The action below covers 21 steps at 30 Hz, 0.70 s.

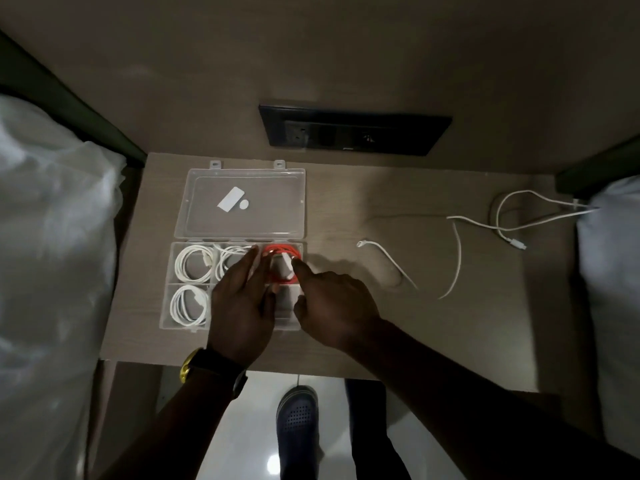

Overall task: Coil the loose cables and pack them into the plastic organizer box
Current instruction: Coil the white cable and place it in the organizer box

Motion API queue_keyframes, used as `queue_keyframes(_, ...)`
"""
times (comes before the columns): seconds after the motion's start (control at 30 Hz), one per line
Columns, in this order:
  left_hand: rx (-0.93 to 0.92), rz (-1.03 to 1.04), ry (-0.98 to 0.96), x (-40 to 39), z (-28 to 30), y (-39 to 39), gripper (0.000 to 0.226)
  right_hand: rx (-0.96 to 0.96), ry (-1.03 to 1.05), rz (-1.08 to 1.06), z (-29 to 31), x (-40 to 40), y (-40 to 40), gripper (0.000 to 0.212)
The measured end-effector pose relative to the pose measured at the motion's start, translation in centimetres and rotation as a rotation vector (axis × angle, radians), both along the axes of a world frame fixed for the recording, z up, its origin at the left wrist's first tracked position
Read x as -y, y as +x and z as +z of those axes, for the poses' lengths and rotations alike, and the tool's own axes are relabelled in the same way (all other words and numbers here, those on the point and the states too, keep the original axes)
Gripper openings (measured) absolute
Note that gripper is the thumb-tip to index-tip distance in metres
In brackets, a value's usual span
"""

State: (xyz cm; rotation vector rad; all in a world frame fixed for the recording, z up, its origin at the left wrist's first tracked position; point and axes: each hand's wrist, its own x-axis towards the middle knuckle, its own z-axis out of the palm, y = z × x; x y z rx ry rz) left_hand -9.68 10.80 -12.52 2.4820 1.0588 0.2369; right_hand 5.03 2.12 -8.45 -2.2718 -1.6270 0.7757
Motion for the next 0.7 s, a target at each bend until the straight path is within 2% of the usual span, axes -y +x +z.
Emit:
queue_keyframes(0.07,-0.048,0.058,0.042,0.6,0.3,-0.2,0.048,0.020,0.065,-0.081,0.4,1.3,1.9,0.041)
queue_keyframes(0.17,-0.057,0.156,0.054,1.3,1.0,-0.5,0.042,0.151,0.091,-0.113,0.5,4.0,5.1,0.031)
queue_keyframes(0.27,0.025,0.122,0.018,3.0,2.2,0.2,0.038,0.424,-0.107,0.036,-0.4,6.7,7.9,0.035)
queue_keyframes(0.37,0.083,0.074,-0.040,4.2,3.0,2.4,0.034,0.514,-0.338,0.141,-1.0,7.5,9.6,0.039)
queue_keyframes(0.43,0.115,0.001,-0.076,4.7,3.8,3.8,0.032,0.520,-0.410,0.202,-0.9,7.0,10.2,0.038)
queue_keyframes(0.5,0.159,-0.152,-0.119,5.5,4.1,9.8,0.030,0.457,-0.398,0.184,-0.9,8.5,14.4,0.040)
queue_keyframes(0.6,0.140,-0.298,-0.166,6.0,4.9,12.3,0.038,0.355,-0.250,0.347,0.1,8.1,14.2,0.036)
queue_keyframes(0.7,0.015,-0.397,-0.233,7.0,4.8,13.8,0.047,0.204,-0.052,0.292,2.6,8.6,14.3,0.028)
